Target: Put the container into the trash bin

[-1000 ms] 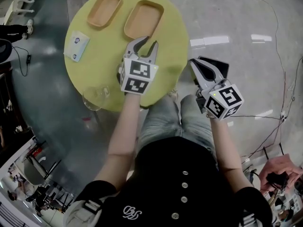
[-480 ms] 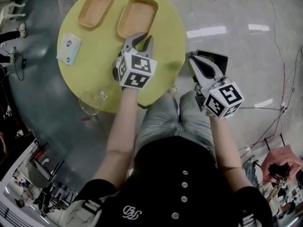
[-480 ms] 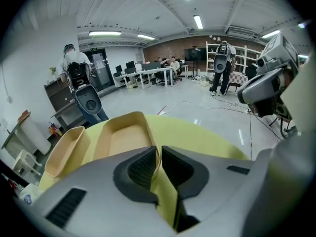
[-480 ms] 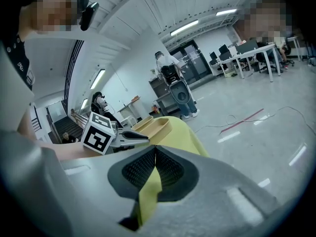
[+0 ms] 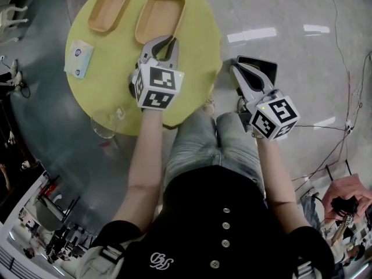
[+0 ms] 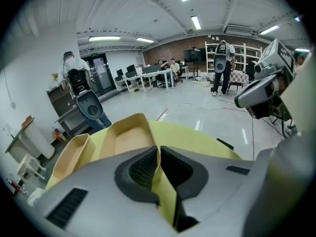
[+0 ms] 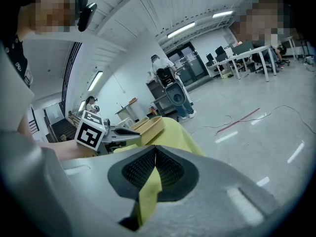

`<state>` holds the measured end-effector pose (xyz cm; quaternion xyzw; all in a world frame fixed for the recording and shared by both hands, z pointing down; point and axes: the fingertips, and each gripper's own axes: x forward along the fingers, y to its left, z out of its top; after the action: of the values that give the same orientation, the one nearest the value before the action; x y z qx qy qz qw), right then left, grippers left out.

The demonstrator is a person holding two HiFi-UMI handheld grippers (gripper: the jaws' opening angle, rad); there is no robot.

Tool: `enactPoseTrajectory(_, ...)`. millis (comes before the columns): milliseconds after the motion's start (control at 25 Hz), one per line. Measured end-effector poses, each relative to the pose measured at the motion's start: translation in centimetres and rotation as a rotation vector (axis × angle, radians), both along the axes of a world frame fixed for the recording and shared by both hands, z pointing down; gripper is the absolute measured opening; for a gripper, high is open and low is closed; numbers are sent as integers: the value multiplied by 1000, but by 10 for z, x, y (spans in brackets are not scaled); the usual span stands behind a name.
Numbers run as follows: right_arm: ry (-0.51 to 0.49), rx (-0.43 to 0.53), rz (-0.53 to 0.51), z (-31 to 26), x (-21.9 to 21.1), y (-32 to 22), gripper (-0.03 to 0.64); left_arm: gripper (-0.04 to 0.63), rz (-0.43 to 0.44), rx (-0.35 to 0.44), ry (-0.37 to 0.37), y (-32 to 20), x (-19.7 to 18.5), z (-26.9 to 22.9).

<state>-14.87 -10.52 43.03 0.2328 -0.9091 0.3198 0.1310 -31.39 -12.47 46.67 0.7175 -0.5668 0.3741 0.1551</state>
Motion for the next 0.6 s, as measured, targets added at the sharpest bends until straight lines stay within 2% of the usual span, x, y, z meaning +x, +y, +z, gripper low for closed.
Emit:
enactPoseTrajectory(360, -19, 35, 53, -13, 47, -12, 5, 31, 35, 67, -12, 0, 40, -32)
enactPoseTrajectory(600, -34, 85, 29, -25, 83, -16, 5, 31, 61, 92, 3, 2, 79, -42)
